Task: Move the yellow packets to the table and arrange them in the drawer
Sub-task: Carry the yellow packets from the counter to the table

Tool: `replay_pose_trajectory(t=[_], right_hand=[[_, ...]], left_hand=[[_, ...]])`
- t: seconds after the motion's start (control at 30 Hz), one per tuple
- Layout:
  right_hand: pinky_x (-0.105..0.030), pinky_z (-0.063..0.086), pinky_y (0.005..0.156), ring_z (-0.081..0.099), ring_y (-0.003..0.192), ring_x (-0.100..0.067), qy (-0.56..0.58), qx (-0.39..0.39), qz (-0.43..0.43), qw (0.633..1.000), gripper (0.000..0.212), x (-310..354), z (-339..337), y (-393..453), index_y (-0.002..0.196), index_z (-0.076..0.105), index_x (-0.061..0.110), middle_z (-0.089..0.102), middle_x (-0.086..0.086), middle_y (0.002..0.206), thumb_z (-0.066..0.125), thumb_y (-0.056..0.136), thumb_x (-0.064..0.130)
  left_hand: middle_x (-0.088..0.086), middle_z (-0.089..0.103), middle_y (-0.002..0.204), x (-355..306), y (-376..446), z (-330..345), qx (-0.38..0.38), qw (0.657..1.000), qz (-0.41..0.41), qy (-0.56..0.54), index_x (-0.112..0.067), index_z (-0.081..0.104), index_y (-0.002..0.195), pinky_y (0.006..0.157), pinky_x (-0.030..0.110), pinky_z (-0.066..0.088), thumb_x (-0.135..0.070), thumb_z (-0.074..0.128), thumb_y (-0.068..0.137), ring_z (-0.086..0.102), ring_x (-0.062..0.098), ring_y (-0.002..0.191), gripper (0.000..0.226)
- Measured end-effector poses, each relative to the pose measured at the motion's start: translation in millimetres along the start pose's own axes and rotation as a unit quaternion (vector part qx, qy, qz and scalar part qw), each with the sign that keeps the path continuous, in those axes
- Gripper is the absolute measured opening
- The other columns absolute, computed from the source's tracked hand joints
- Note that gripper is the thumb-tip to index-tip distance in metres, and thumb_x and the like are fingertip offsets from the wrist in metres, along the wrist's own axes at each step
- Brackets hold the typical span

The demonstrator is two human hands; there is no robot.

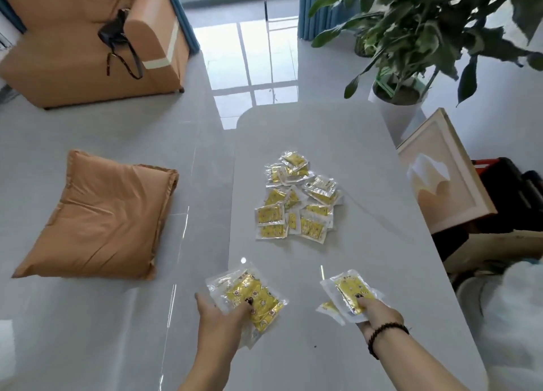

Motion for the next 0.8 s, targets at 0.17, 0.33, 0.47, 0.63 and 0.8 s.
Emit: replay_pose_trajectory(t=[0.17,0.33,0.47,0.63,0.8], right_hand=[[-0.042,0.054,0.084,0.065,0.093,-0.034,0.016,-0.043,0.021,0.999,0.041,-15.1,34.1,59.0,0.118,0.056,-0.001,0.064,-0.017,0.11,0.066,0.078,-0.003],[-0.043,0.055,0.083,0.065,0.096,-0.032,0.064,-0.037,0.01,0.997,0.045,-17.0,98.9,124.6,0.12,0.056,0.001,0.064,-0.015,0.112,0.066,0.076,-0.005],[-0.048,0.055,0.084,0.067,0.093,-0.032,0.089,0.004,-0.009,0.996,0.043,-1.4,150.4,163.3,0.117,0.058,-0.002,0.065,-0.018,0.111,0.063,0.075,-0.011],[-0.049,0.054,0.085,0.067,0.086,-0.03,0.101,0.017,-0.068,0.992,0.02,13.4,187.2,206.0,0.092,0.063,0.003,0.067,-0.016,0.094,0.063,0.077,-0.011],[-0.039,0.053,0.09,0.059,0.078,-0.022,0.041,-0.04,-0.035,0.998,0.017,-24.9,159.6,210.3,0.075,0.058,0.006,0.062,-0.018,0.093,0.057,0.081,-0.01]], left_hand=[[0.012,0.066,0.103,9.9,85.6,45.2,0.057,0.996,-0.032,0.055,-0.015,0.054,0.11,0.078,0.043,0.055,0.001,0.066,0.075,0.064,0.03,0.094,0.04],[0.012,0.068,0.096,35.3,173.7,89.0,0.108,0.986,-0.065,0.106,-0.01,0.06,0.103,0.068,0.033,0.054,0.003,0.063,0.082,0.066,0.028,0.088,0.025],[0.012,0.066,0.096,61.8,230.5,112.4,0.131,0.979,-0.104,0.119,-0.01,0.059,0.111,0.085,0.054,0.056,-0.001,0.066,0.08,0.065,0.031,0.084,0.032],[0.009,0.07,0.107,91.5,283.1,146.9,0.178,0.972,-0.137,0.074,-0.016,0.061,0.113,0.09,0.055,0.053,0.003,0.064,0.082,0.068,0.031,0.099,0.037],[0.006,0.069,0.109,101.5,294.6,167.9,0.176,0.971,-0.154,0.054,-0.024,0.06,0.101,0.086,0.042,0.054,-0.002,0.067,0.083,0.068,0.029,0.101,0.029]])
Point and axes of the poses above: each hand's wrist, its own y-axis towards the middle knuckle, its own z-axis out of the palm, x = y × z, the point moved 10 cm from there along y, towards the middle knuckle
